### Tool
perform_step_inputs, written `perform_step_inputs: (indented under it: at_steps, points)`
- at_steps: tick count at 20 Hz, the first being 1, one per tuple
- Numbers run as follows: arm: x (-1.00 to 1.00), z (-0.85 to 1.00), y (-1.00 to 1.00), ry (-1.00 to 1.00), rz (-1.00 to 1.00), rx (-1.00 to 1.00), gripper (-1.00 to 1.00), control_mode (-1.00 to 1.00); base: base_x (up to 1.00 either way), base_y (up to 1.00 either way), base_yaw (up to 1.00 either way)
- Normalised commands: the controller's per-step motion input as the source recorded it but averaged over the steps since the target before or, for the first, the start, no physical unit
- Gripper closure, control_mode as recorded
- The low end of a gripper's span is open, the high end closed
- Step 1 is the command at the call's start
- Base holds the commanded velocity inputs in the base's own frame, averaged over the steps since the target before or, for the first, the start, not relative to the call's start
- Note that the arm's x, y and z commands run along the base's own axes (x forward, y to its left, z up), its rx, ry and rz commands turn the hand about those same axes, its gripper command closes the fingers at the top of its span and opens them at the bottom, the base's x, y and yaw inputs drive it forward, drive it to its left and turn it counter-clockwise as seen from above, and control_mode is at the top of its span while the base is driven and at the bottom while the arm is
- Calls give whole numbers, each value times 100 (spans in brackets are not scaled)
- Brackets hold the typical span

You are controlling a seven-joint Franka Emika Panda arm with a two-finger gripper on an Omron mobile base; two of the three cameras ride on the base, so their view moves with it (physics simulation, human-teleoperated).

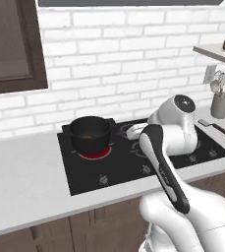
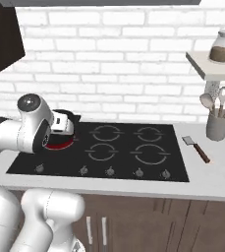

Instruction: Put the mushroom and tomato in the pot. Retrieve the spatula and lightly stir the vegetables in the pot.

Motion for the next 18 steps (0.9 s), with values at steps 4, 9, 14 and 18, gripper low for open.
perform_step_inputs:
  at_steps: [4, 9, 14, 18]
  points:
    - [0, 0, 0, 0, 0, 0, -100, 100, -46, -50, -3]
    - [0, 0, 0, 0, 0, 0, -100, 100, 49, -60, 0]
    - [0, 0, 0, 0, 0, 0, -100, 100, 30, -98, 0]
    - [0, 0, 0, 0, 0, 0, -100, 100, 40, -86, 0]
